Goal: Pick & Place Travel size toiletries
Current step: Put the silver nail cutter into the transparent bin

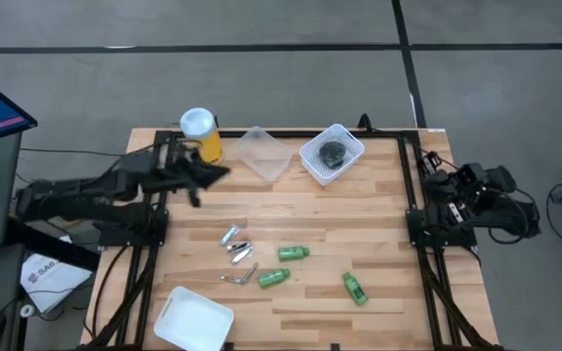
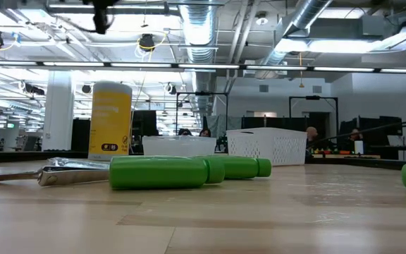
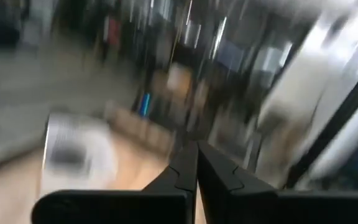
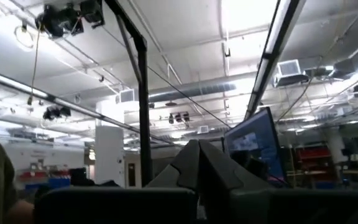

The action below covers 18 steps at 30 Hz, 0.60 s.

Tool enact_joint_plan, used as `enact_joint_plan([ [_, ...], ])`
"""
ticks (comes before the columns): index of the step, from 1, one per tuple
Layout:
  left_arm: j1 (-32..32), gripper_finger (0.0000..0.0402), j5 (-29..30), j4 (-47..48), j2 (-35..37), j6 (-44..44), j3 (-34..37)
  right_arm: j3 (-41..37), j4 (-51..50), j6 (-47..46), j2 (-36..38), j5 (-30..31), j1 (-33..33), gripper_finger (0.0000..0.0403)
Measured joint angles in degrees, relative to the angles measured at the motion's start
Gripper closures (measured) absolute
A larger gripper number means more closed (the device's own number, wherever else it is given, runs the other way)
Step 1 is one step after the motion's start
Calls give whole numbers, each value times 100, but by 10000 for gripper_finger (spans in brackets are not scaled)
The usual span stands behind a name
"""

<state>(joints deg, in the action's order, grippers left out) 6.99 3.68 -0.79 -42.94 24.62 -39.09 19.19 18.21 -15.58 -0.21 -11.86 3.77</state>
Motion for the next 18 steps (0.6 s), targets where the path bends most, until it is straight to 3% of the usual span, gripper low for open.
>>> enact_joint_plan([
  [3,-300,401,165,2075,-907,-425,-1081,-52,48,-188,-17,37,0,401],
  [6,-504,397,568,3303,-1653,-594,-1748,-39,-10,-227,-95,41,0,399],
  [11,-600,351,329,3613,-2364,-667,-1921,-40,-96,-237,-109,-147,-6,399],
  [18,-462,228,596,4441,-3040,-245,-1865,-73,-380,-207,-74,-164,-4,398],
])
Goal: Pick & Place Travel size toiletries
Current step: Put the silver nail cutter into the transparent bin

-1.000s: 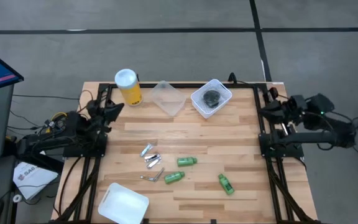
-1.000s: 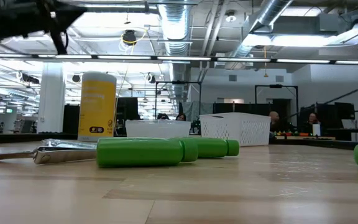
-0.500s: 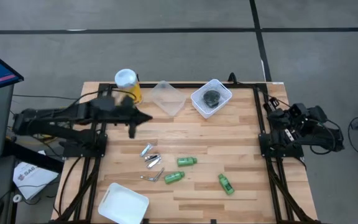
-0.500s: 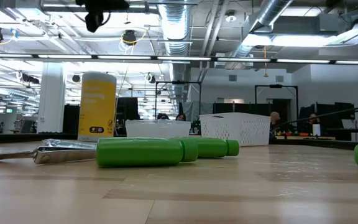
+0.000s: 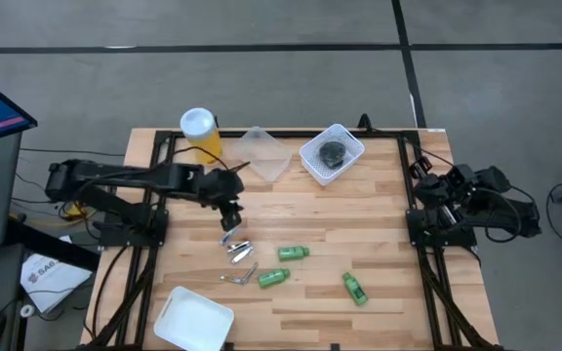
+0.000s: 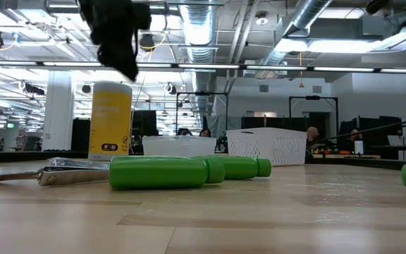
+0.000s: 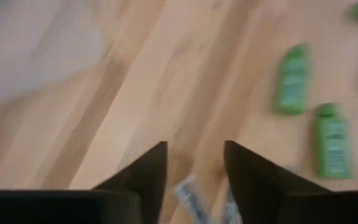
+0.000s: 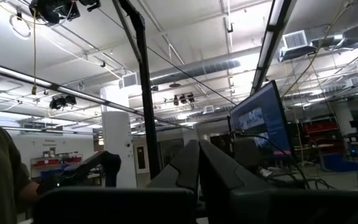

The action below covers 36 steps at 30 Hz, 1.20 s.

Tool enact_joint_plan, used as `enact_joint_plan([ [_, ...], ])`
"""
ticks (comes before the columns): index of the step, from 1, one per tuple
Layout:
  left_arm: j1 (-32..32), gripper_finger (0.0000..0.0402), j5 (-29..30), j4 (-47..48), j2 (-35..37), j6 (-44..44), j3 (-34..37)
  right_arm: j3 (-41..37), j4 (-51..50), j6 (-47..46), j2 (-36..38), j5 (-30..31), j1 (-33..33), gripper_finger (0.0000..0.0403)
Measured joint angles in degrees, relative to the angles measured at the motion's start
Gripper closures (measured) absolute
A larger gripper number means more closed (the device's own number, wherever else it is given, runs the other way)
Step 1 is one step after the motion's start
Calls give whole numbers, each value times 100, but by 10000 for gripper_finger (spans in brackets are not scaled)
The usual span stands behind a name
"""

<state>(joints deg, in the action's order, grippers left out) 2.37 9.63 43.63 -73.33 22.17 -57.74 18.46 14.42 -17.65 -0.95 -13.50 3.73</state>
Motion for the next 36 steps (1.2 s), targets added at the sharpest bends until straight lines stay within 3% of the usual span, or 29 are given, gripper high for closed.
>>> enact_joint_plan([
  [4,134,169,59,84,-289,755,406,0,-83,-105,0,0,0,398],
  [8,24,146,126,71,-603,1352,829,0,-88,-249,0,0,0,399],
  [20,-952,156,489,-216,-1384,2548,1000,0,-479,-154,-2,0,2,398],
  [36,-1066,156,207,-620,-2145,2778,978,-7,-1067,-37,0,0,4,402],
])
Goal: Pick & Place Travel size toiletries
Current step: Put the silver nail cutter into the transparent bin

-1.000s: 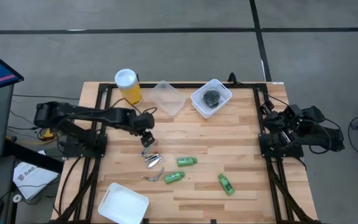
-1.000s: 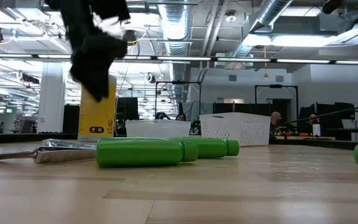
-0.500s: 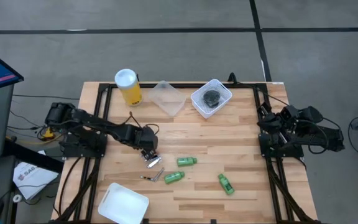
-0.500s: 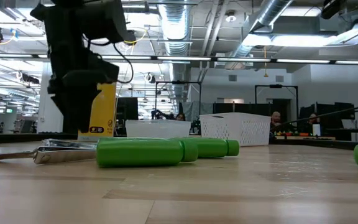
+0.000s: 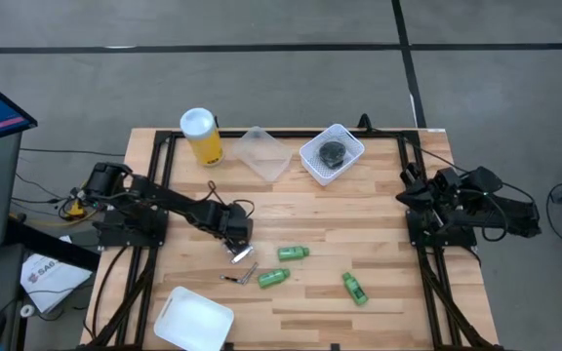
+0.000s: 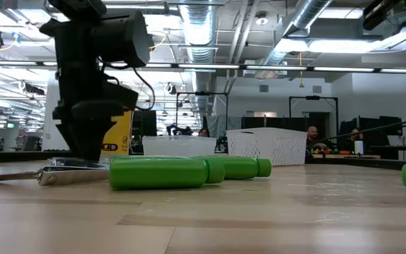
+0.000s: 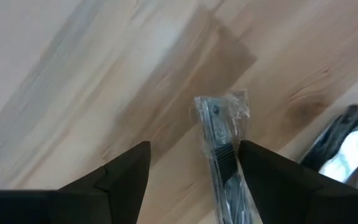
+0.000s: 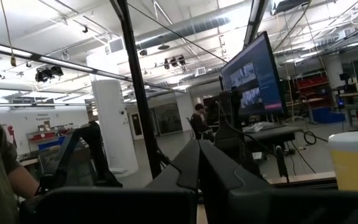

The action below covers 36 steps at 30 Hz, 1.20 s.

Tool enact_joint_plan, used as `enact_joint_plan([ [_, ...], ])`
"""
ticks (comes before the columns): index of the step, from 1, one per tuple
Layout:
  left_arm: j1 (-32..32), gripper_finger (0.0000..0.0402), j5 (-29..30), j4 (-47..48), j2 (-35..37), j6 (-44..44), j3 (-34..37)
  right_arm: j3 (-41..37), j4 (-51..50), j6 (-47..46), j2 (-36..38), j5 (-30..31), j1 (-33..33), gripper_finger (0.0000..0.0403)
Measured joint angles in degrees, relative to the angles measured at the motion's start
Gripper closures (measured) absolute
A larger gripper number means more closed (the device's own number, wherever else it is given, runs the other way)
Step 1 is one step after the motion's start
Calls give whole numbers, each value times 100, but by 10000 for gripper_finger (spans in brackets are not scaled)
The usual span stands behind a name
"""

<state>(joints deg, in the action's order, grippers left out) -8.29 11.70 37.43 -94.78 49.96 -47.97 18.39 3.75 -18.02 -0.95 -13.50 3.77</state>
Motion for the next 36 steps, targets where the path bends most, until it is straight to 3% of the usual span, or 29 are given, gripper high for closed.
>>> enact_joint_plan([
  [5,10,184,-97,-182,-64,23,0,0,-50,59,0,1,0,402],
  [14,33,379,-56,-179,-75,27,9,0,-169,151,0,4,0,402],
  [22,90,390,-256,-98,131,26,-103,0,-180,151,0,6,0,402],
  [32,683,390,466,-466,1491,78,-399,-37,-221,453,-2,7,0,402],
  [36,1052,390,544,-939,1837,-203,-488,-596,245,388,31,7,0,402],
])
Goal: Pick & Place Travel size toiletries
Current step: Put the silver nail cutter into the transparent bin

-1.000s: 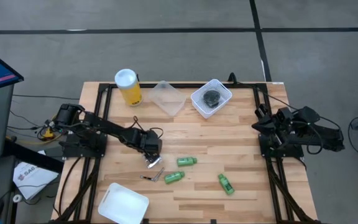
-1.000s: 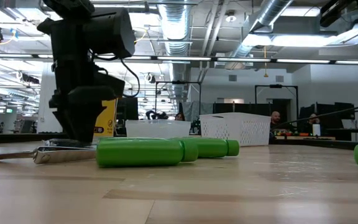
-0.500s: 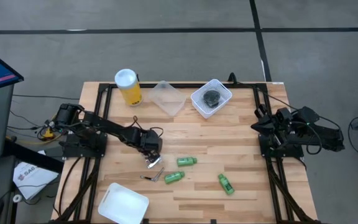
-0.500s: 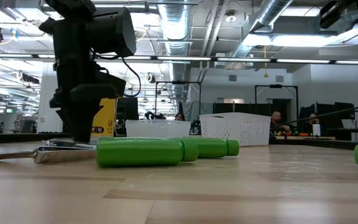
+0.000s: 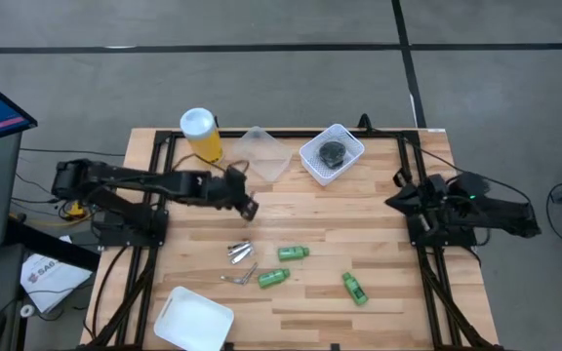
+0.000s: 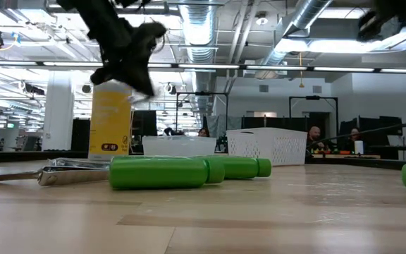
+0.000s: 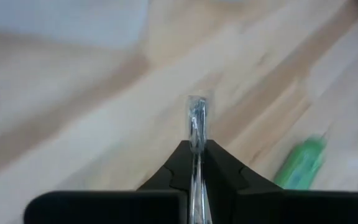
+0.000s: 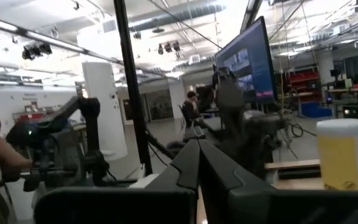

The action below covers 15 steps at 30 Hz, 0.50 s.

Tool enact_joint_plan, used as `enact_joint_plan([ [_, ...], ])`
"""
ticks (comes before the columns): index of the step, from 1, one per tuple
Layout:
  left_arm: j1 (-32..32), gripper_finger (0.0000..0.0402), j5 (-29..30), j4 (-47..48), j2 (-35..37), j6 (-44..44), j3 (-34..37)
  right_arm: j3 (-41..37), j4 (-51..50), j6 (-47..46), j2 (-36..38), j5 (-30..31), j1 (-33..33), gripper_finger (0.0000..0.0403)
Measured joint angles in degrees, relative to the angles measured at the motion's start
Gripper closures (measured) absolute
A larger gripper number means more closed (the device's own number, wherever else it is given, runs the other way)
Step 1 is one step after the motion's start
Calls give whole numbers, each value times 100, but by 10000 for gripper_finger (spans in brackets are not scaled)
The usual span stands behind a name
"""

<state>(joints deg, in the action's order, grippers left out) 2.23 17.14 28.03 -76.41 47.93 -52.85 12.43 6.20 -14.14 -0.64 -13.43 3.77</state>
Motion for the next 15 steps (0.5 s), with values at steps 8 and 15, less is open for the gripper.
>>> enact_joint_plan([
  [8,480,390,-11,-662,122,-808,-375,-1181,1199,-697,34,-20,1,403],
  [15,980,390,9,-1152,-416,-1981,-920,-1181,769,-541,30,21,82,403],
])
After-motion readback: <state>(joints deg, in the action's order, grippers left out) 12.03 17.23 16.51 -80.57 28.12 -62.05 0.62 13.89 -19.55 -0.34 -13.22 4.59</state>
